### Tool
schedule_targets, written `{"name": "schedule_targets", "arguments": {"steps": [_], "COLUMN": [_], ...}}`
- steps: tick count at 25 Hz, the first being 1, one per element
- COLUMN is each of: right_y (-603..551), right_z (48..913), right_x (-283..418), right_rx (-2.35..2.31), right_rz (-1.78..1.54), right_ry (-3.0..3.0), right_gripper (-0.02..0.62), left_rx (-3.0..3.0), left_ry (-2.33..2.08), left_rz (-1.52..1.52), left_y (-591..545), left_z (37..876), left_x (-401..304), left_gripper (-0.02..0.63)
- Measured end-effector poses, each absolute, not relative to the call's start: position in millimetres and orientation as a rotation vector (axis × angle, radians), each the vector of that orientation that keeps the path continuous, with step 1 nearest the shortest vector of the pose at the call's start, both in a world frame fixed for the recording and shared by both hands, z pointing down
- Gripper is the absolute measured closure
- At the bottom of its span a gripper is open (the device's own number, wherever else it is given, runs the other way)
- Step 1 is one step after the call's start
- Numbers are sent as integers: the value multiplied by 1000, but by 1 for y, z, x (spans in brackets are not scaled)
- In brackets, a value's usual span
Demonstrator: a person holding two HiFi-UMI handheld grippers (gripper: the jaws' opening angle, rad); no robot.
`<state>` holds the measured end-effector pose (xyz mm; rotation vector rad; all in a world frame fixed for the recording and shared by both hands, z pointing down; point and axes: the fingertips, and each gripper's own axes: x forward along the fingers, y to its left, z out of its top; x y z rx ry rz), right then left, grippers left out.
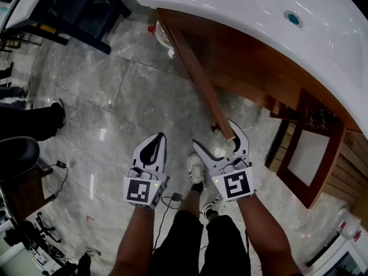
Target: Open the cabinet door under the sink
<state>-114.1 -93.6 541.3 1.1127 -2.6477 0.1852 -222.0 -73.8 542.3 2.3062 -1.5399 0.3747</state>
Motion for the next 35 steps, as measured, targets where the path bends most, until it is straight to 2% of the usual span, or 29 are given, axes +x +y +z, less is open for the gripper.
{"name": "schedule_targets", "arguments": {"steps": [6, 10, 35], "right_y": [-76, -67, -57], "right_z": [541, 540, 535], "right_x": [-141, -162, -254], "right_rx": [1078, 1047, 884], "right_rz": [228, 253, 279], "right_ry": [-2657, -2667, -2770], "right_gripper": [210, 210, 210], "left_rx": [2247, 2256, 2134], "left_ry": [-1539, -1584, -1715], "left_rz": [489, 376, 365], "left_y": [-66, -67, -48], "left_z": [550, 548, 548], "left_x": [-238, -249, -321], "left_gripper": [583, 583, 583]}}
